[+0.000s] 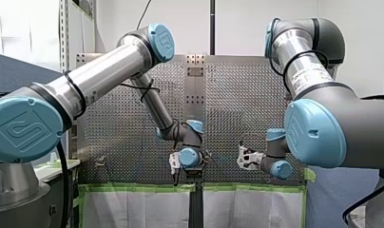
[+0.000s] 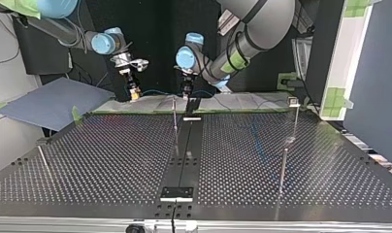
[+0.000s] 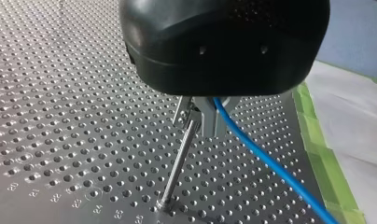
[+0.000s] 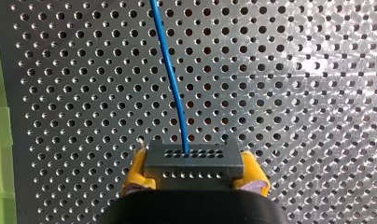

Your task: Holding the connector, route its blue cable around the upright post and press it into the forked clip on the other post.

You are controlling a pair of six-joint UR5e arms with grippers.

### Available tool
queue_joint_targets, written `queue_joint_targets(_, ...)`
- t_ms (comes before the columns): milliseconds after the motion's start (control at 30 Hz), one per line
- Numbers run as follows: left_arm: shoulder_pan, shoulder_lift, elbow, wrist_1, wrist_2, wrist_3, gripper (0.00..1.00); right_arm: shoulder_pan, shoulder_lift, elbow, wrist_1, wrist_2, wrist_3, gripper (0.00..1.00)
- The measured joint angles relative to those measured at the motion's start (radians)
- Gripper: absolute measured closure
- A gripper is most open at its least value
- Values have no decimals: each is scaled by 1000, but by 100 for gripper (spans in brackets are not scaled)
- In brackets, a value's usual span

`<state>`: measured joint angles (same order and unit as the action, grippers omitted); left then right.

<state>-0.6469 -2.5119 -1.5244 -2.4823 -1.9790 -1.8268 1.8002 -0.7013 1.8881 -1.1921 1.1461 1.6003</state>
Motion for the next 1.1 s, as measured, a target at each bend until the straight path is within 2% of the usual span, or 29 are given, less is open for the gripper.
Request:
queue_joint_targets(667, 13, -3, 25, -25, 35, -41, 98, 7, 1, -3, -6, -11, 0, 100)
queue_joint_targets(1100, 28, -4, 42, -67, 52, -57, 98, 6, 2, -3, -6, -8, 0, 100)
